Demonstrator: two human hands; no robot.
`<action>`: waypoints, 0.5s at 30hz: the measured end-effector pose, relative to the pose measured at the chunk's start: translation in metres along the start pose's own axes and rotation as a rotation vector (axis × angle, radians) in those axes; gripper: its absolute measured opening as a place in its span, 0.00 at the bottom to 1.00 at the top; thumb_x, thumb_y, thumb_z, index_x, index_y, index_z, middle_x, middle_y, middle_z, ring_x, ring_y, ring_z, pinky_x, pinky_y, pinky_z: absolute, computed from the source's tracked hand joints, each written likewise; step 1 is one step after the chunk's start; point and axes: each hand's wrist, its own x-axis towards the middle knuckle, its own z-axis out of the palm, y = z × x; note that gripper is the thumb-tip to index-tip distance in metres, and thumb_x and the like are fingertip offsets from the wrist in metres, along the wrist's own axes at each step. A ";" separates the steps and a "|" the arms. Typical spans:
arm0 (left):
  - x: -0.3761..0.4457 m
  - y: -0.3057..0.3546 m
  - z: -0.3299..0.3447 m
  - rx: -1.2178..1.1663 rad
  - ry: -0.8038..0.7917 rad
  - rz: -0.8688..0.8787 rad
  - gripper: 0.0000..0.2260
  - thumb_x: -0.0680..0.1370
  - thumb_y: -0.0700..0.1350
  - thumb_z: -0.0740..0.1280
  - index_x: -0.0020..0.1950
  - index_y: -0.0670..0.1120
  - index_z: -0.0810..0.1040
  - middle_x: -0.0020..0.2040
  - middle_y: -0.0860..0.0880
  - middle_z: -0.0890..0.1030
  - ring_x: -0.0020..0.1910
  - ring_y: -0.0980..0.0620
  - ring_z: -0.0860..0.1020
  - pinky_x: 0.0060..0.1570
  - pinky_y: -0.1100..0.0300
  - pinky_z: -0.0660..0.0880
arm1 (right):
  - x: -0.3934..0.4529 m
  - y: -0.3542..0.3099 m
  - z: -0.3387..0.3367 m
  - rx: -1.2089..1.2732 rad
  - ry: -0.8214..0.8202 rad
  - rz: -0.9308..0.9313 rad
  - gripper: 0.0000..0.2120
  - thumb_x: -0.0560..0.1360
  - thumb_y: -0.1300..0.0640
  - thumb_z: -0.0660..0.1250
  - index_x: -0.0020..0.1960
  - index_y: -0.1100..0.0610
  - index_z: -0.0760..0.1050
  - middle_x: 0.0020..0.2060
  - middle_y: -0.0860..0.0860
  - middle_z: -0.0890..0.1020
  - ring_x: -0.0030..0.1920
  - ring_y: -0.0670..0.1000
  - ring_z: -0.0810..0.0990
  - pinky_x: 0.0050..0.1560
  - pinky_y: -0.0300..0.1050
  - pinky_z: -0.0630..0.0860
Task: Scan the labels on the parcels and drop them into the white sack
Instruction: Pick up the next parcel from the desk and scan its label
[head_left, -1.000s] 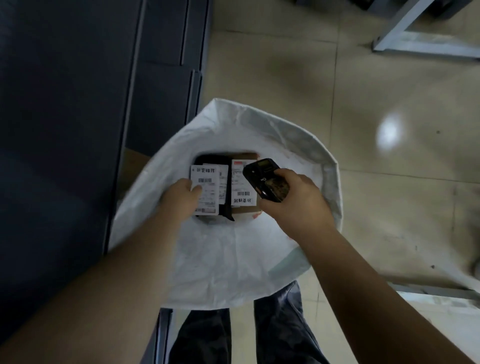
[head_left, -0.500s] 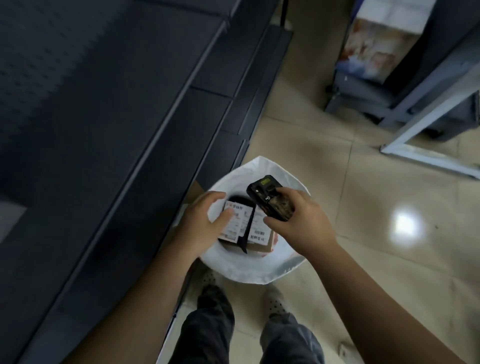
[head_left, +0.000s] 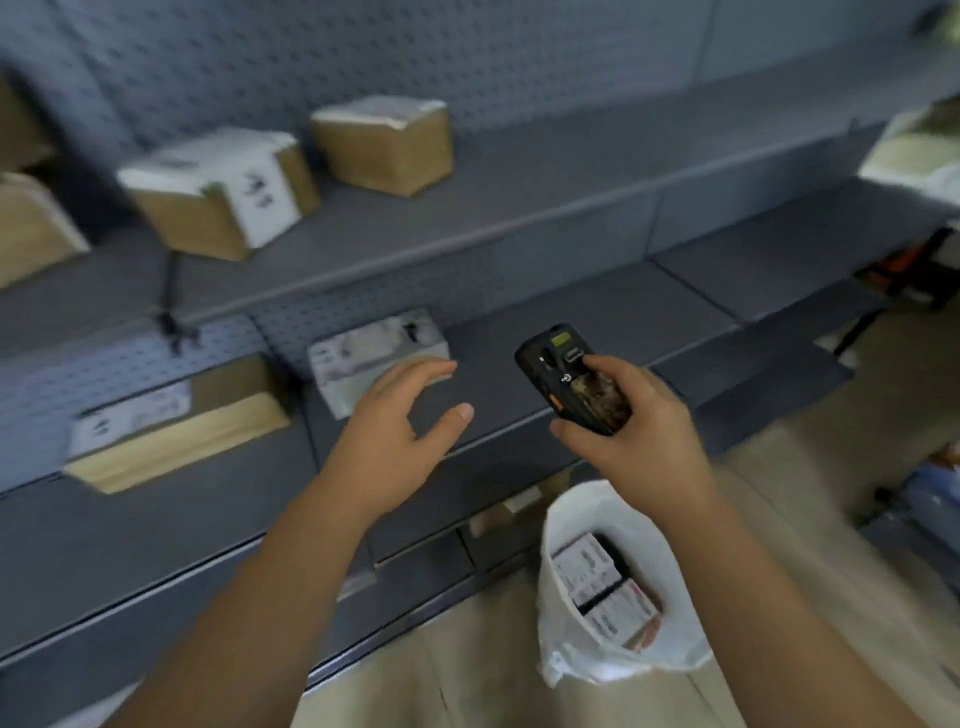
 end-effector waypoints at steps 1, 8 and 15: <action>-0.013 -0.002 -0.020 0.009 0.043 -0.018 0.18 0.77 0.57 0.65 0.67 0.57 0.73 0.63 0.66 0.71 0.62 0.65 0.67 0.60 0.62 0.69 | -0.001 -0.018 0.007 0.015 -0.019 -0.046 0.30 0.66 0.47 0.79 0.66 0.42 0.73 0.57 0.43 0.77 0.57 0.46 0.77 0.57 0.45 0.75; -0.135 -0.047 -0.151 0.095 0.312 -0.109 0.18 0.77 0.54 0.68 0.65 0.51 0.76 0.62 0.58 0.74 0.61 0.62 0.71 0.61 0.73 0.65 | -0.051 -0.140 0.088 0.097 -0.164 -0.264 0.29 0.66 0.47 0.79 0.65 0.40 0.73 0.57 0.41 0.77 0.57 0.44 0.77 0.60 0.46 0.75; -0.320 -0.112 -0.287 0.217 0.534 -0.306 0.20 0.76 0.56 0.70 0.66 0.49 0.76 0.60 0.59 0.74 0.55 0.67 0.69 0.57 0.69 0.65 | -0.152 -0.274 0.221 0.208 -0.394 -0.401 0.28 0.65 0.48 0.80 0.62 0.38 0.73 0.55 0.34 0.75 0.55 0.37 0.75 0.57 0.40 0.73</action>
